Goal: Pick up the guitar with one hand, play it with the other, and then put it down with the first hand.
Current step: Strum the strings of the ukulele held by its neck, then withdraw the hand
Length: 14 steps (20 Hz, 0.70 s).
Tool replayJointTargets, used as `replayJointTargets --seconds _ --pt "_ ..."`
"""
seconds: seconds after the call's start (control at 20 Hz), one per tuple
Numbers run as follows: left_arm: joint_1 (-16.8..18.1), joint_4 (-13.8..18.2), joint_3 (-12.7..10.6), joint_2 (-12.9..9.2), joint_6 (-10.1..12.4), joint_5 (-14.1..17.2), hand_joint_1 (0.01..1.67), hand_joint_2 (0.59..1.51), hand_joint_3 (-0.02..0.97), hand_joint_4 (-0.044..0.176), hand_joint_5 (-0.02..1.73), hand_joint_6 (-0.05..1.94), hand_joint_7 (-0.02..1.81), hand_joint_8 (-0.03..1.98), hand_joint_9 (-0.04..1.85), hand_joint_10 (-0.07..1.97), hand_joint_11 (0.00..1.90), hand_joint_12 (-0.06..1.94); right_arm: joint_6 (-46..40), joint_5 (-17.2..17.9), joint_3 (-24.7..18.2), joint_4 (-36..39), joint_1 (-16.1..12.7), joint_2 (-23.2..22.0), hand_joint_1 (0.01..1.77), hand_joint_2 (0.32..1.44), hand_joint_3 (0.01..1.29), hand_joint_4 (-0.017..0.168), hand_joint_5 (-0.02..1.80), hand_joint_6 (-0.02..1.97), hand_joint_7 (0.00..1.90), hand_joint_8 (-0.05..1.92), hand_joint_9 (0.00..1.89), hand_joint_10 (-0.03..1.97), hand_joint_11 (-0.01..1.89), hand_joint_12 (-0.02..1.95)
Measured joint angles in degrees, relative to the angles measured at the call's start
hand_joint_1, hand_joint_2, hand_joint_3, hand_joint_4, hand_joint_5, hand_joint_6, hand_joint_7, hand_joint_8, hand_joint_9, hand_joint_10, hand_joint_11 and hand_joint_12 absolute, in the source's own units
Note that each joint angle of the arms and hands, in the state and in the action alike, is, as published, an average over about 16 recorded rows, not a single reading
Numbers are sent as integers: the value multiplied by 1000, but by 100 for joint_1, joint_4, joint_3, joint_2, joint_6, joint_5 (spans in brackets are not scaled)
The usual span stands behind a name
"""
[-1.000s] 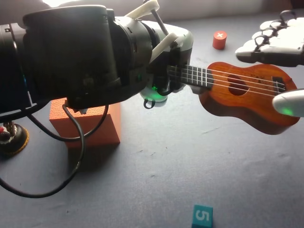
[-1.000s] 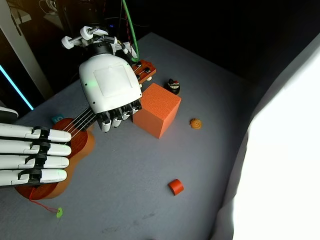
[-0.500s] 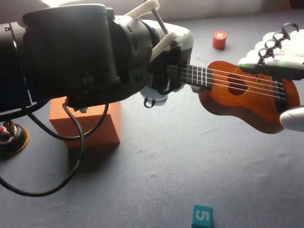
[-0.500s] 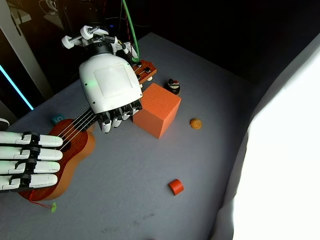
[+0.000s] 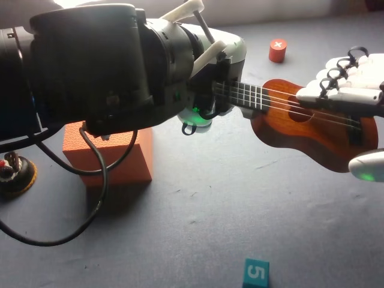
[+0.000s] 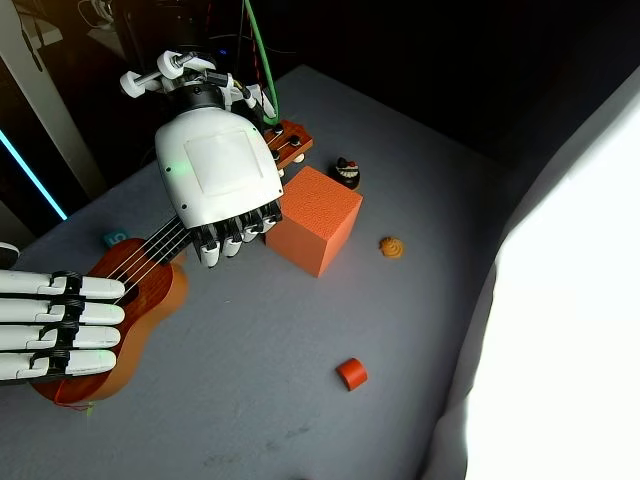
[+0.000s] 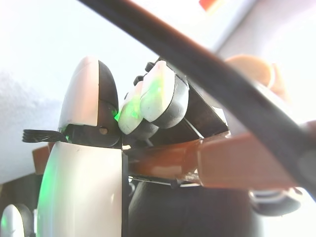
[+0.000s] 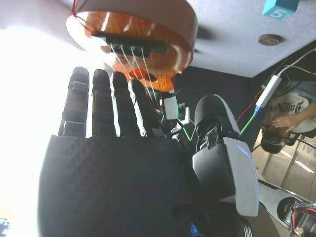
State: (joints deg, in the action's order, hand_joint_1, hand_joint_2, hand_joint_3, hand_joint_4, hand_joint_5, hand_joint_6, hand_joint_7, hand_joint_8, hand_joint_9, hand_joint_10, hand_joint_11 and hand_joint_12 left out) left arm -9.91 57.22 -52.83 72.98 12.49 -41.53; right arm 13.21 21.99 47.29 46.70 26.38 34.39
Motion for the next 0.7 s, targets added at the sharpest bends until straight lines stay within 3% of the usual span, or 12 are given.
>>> replayJointTargets --seconds 0.7 --pt "30 7 -11 3 -25 20 1524 1073 -16 -3 1228 1865 1293 1968 1409 1925 1477 1930 171 479 -228 27 60 -186 20 1326 16 0 184 48 95 15 40 24 20 6"
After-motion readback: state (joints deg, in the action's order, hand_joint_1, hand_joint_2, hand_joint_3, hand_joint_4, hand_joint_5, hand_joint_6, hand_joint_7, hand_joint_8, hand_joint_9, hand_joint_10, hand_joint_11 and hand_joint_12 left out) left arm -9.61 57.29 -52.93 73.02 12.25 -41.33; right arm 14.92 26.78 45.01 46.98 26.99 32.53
